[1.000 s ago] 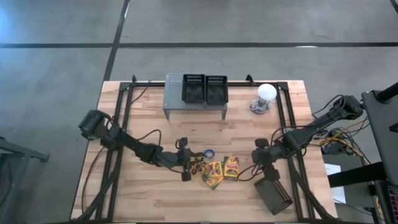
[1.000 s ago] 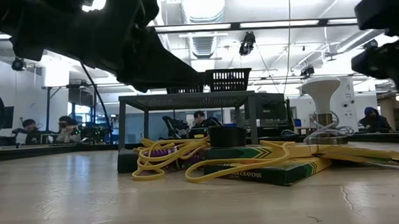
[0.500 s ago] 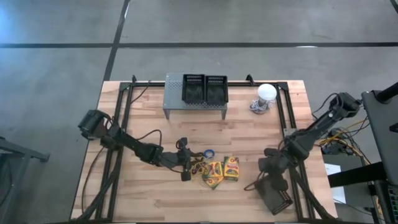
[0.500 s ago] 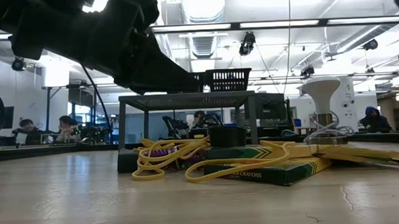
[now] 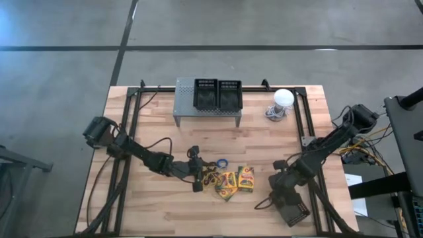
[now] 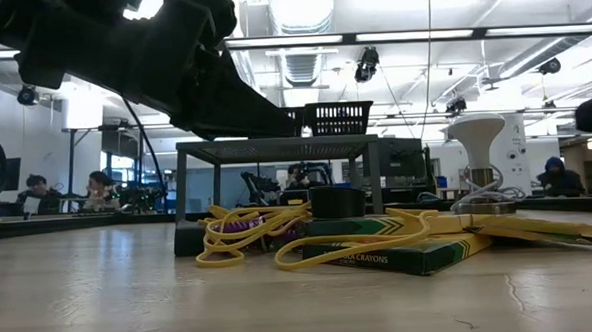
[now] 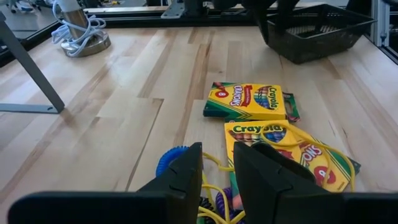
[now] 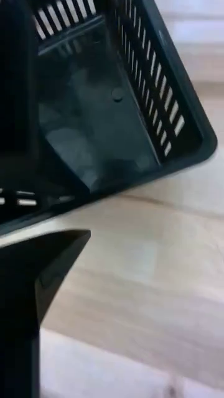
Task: Pick & Place Office Desk Supplies
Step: Put the black bin on the shelf
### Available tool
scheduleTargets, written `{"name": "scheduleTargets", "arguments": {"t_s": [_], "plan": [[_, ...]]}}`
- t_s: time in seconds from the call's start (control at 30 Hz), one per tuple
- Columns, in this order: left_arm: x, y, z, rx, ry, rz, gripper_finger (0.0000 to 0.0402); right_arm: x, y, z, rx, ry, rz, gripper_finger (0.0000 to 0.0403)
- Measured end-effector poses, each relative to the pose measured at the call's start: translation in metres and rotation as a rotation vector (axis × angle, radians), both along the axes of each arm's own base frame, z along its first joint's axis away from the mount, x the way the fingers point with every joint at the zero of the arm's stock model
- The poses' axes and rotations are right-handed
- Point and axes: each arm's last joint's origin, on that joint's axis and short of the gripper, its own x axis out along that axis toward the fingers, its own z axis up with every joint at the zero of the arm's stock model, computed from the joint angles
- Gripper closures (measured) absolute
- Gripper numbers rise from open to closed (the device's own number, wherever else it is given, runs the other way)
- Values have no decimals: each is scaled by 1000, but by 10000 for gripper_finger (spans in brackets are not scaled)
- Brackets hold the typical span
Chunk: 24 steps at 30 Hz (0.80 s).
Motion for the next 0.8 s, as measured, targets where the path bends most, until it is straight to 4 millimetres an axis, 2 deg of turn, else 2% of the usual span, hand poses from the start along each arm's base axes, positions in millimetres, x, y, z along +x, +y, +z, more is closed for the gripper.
{"name": "scheduleTargets", "arguments": {"t_s": [0.1,0.27,0.37,0.57,0.8], "plan": [[1,0,1,-1,-3,0,304,9,-8,8,14,-36,-20,384],[1,0,1,-1,-3,0,304,34,-37,36,47,-153,-145,392],[1,0,1,-1,-3,0,304,43,-63,45,36,-187,-229,393],[1,0,1,-1,-3,0,304,40,-112,33,-58,-26,-308,393],[2,0,4,-7,-32,0,304,37,-138,17,-88,30,-325,394]]}}
